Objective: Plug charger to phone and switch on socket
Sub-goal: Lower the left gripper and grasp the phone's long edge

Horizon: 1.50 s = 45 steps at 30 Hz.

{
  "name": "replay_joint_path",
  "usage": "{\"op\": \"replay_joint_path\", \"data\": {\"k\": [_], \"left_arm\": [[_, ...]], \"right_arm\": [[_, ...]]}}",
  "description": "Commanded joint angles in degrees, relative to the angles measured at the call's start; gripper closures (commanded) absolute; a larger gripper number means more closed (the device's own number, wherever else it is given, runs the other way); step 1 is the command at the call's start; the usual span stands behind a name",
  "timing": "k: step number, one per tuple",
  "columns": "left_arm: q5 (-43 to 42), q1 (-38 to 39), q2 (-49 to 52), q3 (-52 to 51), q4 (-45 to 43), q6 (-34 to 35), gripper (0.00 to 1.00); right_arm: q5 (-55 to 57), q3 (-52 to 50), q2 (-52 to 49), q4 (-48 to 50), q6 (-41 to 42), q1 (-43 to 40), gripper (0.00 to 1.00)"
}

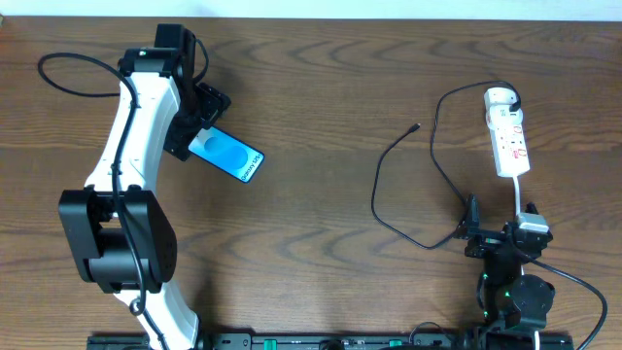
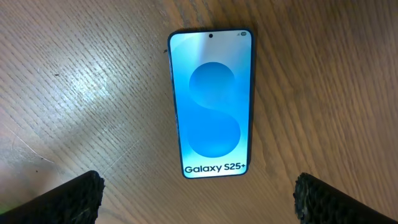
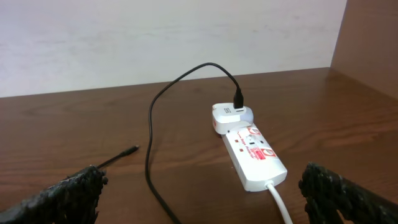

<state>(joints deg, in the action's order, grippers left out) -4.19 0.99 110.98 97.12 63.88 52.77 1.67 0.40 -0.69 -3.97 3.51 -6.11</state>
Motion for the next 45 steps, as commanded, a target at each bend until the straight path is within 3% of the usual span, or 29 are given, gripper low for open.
{"op": "replay_joint_path", "data": {"k": [1,15,26,45], "left_arm": [[0.83,0.11,0.79,0.2,-0.5,1.4,0.02],[0.76,0.11,2.34,-7.28,-8.55,2.64,0.02],[-3.1,0.13,10.29,-7.39,-12.2,3.13,0.02],[0.61,2.95,15.28,-7.41,-13.84,5.03,0.02]], "right_arm": [[-0.11,-0.11,0.31,-0.15,0.72,-0.33,0.01],[-0.13,-0.11,0.31,-0.15,0.72,-0.33,0.01],[-0.13,-0.11,0.31,-0.15,0.72,-0.33,0.01],[-0.11,-0.11,0.31,-0.15,0.72,-0.33,0.01]]}}
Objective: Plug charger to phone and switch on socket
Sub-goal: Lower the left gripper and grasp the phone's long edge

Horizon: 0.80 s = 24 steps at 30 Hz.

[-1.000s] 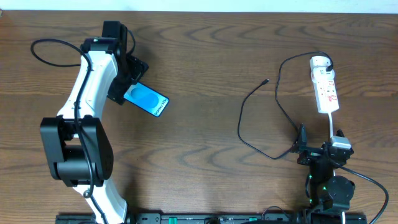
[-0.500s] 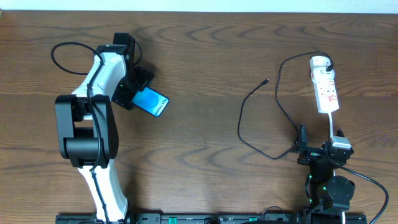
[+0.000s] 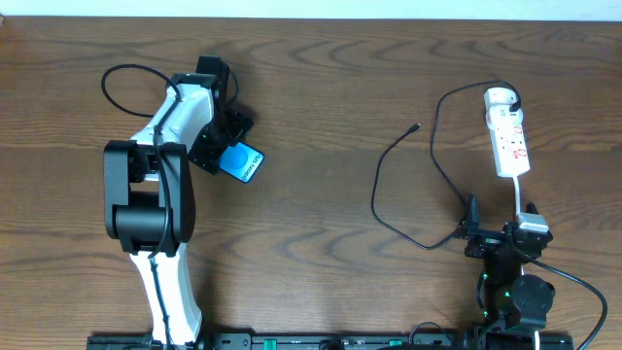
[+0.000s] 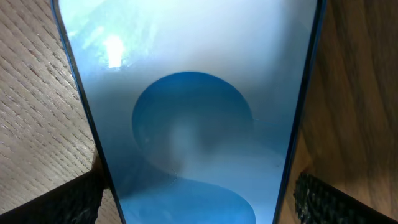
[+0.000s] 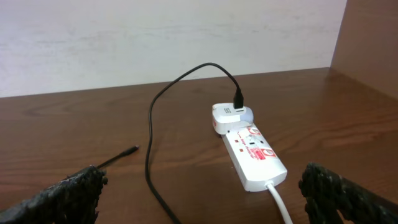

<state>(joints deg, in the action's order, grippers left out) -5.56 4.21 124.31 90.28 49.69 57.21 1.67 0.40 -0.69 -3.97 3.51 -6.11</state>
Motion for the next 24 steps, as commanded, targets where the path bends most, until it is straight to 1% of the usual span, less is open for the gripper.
{"op": "replay_joint_path", "data": {"k": [1,2,4,6,8,21,23,24], "left_arm": [[2.38,-0.26,1.95,-0.59,0.35,0.63,0.02],[2.4,-0.26,1.95,-0.59,0.37,1.05,0.02],[2.84,-0.26,1.95,-0.61,0.79,4.15,0.02],[2.84,-0.26,1.95,-0.61,0.76,5.07,0.02],[3.04,-0.26,1.95,-0.61,0.76,5.07,0.0],[5.2,-0.26,1.95,-0.61,0.74,5.07,0.01],[5.2,-0.26,1.95,-0.61,0.74,5.05,0.15],[5.2,-0.26,1.95,-0.61,0.74,5.05,0.18]], "right_arm": [[-0.13,-0.11,0.31,-0.15,0.74,-0.33,0.01],[-0.11,-0.11,0.31,-0.15,0.74,-0.33,0.01],[-0.13,-0.11,0.31,-0.15,0.72,-0.33,0.01],[-0.13,-0.11,0.31,-0.15,0.72,-0.33,0.01],[-0.13,-0.11,0.31,-0.15,0.72,-0.33,0.01],[-0.13,-0.11,0.31,-0.15,0.72,-0.33,0.01],[-0.13,-0.11,0.31,-0.15,0.72,-0.33,0.01],[-0.13,-0.11,0.31,-0.15,0.72,-0.33,0.01]]}}
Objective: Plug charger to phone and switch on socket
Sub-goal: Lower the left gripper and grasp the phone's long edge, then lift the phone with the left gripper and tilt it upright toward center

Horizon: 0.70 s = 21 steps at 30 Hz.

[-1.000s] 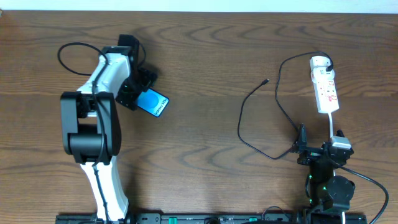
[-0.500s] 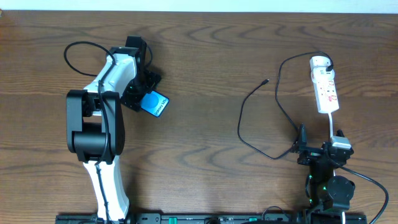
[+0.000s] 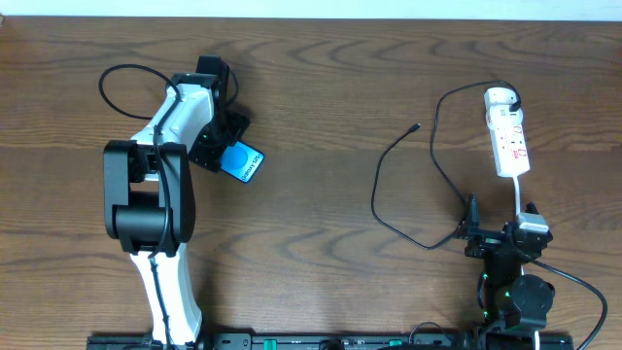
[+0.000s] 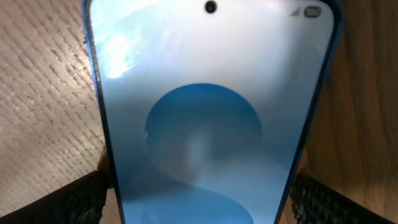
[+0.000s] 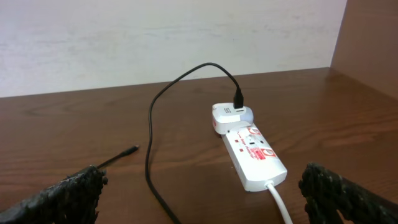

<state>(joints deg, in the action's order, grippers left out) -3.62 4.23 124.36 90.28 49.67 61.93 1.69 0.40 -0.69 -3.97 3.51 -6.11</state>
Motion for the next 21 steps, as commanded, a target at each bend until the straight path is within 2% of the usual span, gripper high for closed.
{"op": "replay_joint_path", "data": {"k": [1,6,12,21], "left_arm": [[3.26,-0.28,1.9,-0.61,0.76,0.33,0.19],[3.21,-0.28,1.9,-0.61,1.22,0.31,0.19],[3.13,-0.28,1.88,-0.61,2.95,0.07,0.34],[-0.63,-0.28,1.42,-0.42,3.43,-3.76,0.37]], "right_arm": [[-0.15,-0.11,0.31,-0.15,0.72,-0.33,0.01],[-0.15,-0.11,0.31,-0.15,0.72,-0.33,0.01],[-0.15,-0.11,0.31,-0.15,0.72,-0.33,0.01],[-0.15,-0.11,0.31,-0.15,0.72,-0.33,0.01]]}}
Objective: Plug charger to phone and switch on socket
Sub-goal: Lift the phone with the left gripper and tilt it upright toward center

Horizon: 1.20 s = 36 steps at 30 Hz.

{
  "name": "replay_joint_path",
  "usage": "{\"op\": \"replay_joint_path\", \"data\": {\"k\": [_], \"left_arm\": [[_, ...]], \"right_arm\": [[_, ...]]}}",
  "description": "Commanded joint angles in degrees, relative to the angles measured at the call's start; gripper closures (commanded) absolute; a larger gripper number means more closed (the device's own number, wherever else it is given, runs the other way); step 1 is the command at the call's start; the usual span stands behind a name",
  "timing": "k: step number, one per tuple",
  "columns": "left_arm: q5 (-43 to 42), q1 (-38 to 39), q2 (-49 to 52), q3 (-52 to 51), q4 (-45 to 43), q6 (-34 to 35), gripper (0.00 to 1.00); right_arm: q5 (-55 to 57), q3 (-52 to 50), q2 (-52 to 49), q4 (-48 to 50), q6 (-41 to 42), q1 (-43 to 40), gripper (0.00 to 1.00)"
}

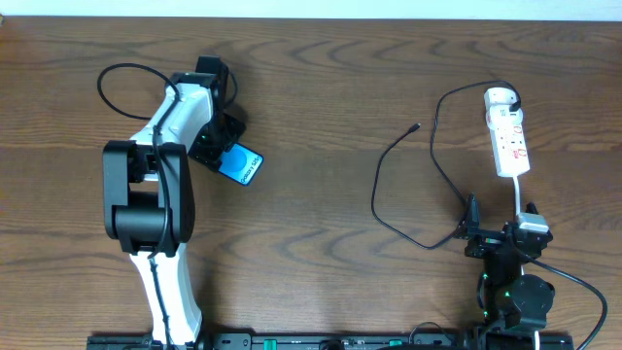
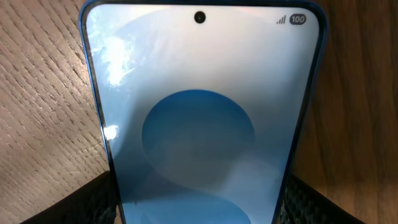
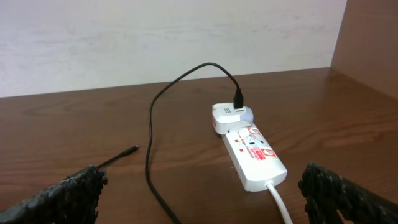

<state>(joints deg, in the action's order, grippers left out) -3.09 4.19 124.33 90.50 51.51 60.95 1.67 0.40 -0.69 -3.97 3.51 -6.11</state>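
A blue-screened phone (image 2: 199,118) lies on the wooden table (image 1: 321,78) at the left (image 1: 241,166). My left gripper (image 2: 198,202) is shut on it, one finger (image 2: 93,202) against each long edge; in the overhead view this gripper (image 1: 220,148) covers the phone's near half. The white power strip (image 1: 509,142) lies at the far right with a white charger block (image 1: 499,96) plugged into its far end. The black cable (image 1: 434,146) runs from it to a loose plug tip (image 1: 416,126). My right gripper (image 3: 202,186) is open, low behind the strip (image 3: 254,154).
The left arm's own black cable (image 1: 121,76) loops on the table beside the arm. The power strip's white lead (image 1: 521,199) runs back toward the right arm's base (image 1: 513,292). A wooden side wall (image 3: 373,43) rises at the right.
The left fingers have closed in from just beside the phone to press on its two long edges. The phone has shifted slightly on the table. The right arm has not moved.
First my left gripper hung open above the phone, which showed whole between the fingertips. Then it was down over the phone with the fingers standing off each edge. Now the fingers grip the edges. The right gripper, cable and strip stayed put throughout.
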Motion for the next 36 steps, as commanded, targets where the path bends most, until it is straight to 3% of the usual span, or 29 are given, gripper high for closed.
{"op": "replay_joint_path", "data": {"k": [1,13,23,36], "left_arm": [[-2.23,-0.24,1.2,-0.61,1.62,-4.15,0.37],[-15.5,-0.24,0.7,-0.48,4.61,-16.44,0.37],[-18.56,-0.24,0.7,-0.48,8.07,-21.38,0.37],[-34.95,-0.24,0.59,-0.37,9.86,-31.71,0.38]], "right_arm": [[-0.13,-0.11,0.31,-0.15,0.72,-0.33,0.01],[-0.11,-0.11,0.31,-0.15,0.72,-0.33,0.01],[-0.13,-0.11,0.31,-0.15,0.72,-0.33,0.01],[-0.13,-0.11,0.31,-0.15,0.72,-0.33,0.01]]}}
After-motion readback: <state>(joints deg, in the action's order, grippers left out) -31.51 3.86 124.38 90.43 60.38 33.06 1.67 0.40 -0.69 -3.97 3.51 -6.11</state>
